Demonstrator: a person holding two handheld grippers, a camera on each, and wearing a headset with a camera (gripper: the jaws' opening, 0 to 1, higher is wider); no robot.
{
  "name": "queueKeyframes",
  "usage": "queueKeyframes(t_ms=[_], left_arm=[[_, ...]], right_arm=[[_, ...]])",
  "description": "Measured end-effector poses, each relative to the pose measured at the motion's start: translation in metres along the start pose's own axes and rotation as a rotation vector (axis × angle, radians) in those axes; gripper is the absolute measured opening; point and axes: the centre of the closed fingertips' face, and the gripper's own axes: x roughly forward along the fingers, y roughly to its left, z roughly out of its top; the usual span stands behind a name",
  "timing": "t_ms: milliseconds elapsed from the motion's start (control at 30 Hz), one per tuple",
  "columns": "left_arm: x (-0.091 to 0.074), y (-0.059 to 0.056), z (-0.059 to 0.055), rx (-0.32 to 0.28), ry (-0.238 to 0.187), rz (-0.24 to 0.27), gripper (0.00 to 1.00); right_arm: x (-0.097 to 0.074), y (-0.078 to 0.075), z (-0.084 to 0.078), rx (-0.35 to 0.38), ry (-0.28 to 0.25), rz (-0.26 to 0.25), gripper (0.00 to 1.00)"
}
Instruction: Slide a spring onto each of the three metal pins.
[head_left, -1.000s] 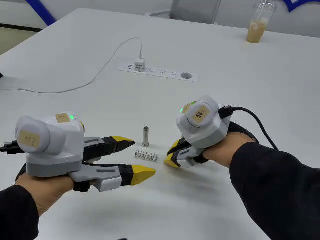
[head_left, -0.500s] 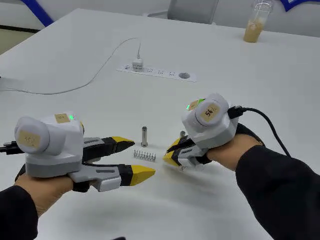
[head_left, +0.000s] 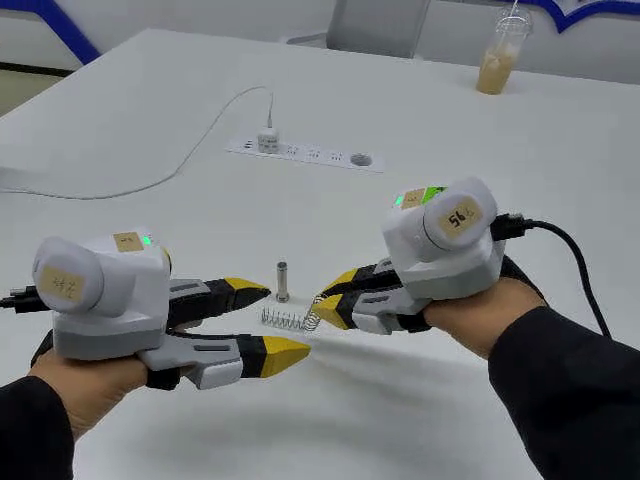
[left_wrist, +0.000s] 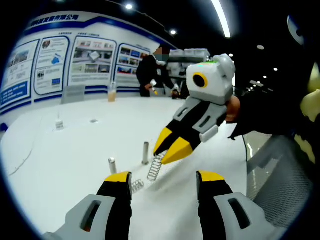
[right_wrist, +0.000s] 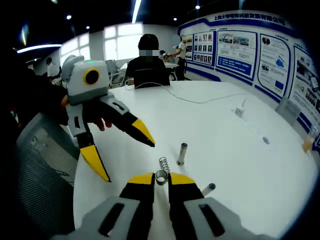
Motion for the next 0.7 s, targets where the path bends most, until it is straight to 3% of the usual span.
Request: queueKeyframes(t_ms=[300, 700], left_arm=[[0.005, -0.005, -0.001, 0.065, 0.019, -0.019, 0.45], [0.004, -0.01, 0.002, 0.113, -0.001, -0.047, 0.18]], right_arm=[[-0.014, 0.02, 0.018, 0.0, -0.014, 0.032, 0.12], [-0.014, 0.036, 0.027, -0.025, -0.012, 0.061, 0.12]])
